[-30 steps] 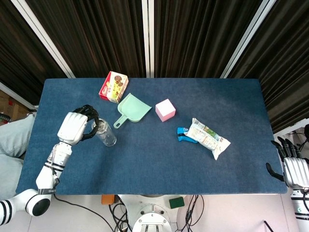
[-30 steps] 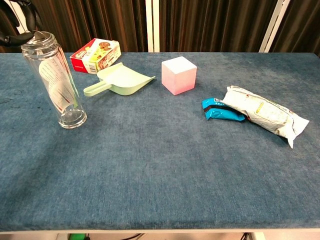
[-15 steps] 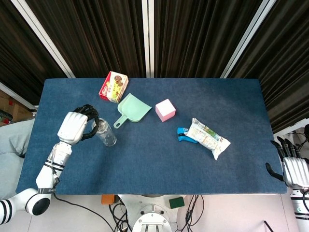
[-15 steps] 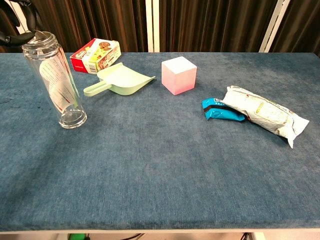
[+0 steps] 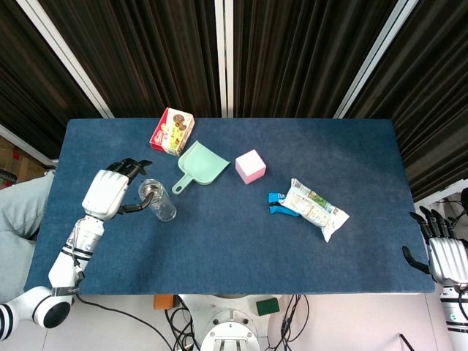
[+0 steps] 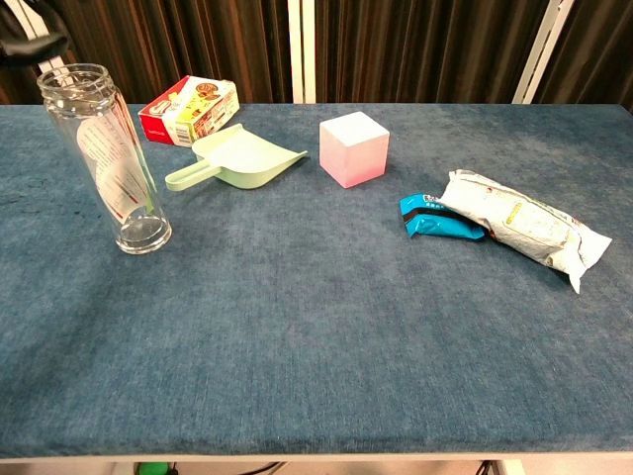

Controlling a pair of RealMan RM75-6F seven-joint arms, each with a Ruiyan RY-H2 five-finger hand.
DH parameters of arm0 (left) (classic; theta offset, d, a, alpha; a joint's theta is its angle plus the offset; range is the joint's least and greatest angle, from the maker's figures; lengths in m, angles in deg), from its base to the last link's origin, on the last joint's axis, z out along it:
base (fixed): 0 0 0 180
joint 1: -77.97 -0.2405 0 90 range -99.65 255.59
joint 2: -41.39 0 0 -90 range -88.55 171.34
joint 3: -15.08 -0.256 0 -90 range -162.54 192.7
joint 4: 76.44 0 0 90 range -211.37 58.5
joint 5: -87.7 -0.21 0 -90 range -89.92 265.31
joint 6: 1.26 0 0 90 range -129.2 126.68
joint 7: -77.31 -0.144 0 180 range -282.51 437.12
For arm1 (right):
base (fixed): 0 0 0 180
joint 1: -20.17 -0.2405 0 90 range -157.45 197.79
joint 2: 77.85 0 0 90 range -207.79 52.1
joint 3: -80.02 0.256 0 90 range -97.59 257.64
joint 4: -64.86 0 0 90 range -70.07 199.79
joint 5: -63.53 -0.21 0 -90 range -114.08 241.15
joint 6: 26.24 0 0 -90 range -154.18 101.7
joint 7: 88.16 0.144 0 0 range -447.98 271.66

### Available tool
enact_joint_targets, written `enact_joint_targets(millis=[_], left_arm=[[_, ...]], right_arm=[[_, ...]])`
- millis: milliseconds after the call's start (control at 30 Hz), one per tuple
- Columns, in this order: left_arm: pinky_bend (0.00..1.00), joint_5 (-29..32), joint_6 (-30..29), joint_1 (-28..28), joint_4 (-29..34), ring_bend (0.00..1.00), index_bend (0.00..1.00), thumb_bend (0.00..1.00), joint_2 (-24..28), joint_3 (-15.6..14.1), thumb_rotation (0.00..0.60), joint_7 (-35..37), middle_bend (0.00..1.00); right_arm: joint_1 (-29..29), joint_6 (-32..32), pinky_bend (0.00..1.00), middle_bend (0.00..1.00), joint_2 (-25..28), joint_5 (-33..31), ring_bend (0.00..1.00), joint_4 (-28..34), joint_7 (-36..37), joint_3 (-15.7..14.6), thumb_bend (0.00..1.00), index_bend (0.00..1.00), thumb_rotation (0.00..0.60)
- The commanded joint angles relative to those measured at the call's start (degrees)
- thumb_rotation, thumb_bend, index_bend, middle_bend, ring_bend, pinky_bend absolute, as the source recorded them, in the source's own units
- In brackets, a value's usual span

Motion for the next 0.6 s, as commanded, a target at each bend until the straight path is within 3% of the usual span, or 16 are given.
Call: enact_joint_targets(millis=[33, 133, 233, 333, 600], left_arm=[[0.33, -0.8, -1.0, -0.6, 0.0, 0.24, 0.15, 0.17, 0.3, -0.1, 0.204, 1.0, 0.33], [0.33, -1.7, -1.9, -1.1, 0.1, 0.22, 0.17, 0.08, 0.5, -0.3, 0.167, 2.4, 0.31], [0.32, -3.6, -2.9, -1.7, -0.6, 0.19, 0.28, 0.02, 0.5, -1.0, 0.092, 4.2, 0.27], [0.27, -5.4, -3.2, -2.0, -1.8, 0.14, 0.37, 0.00, 0.4, -2.0, 0.061, 5.3, 0.22], [0.22, -8.0, -3.6, -2.5, -3.5, 0.09, 0.43, 0.00, -0.1, -3.7, 0.022, 5.3, 0.16]], right_arm=[[0.0, 0.0, 0.11, 0.04, 0.0, 0.1, 0.00, 0.1, -0.1, 0.0, 0.33, 0.15, 0.600], [0.0, 0.0, 0.11, 0.04, -0.1, 0.0, 0.00, 0.0, -0.1, 0.0, 0.33, 0.16, 0.600], [0.0, 0.0, 0.11, 0.04, -0.2, 0.1, 0.00, -0.1, -0.2, 0.0, 0.33, 0.15, 0.600], [-0.1, 0.0, 0.11, 0.04, -0.2, 0.1, 0.00, 0.0, -0.2, -0.1, 0.33, 0.15, 0.600], [-0.1, 0.2, 0.11, 0.04, -0.3, 0.0, 0.00, -0.1, -0.3, -0.1, 0.33, 0.15, 0.600]])
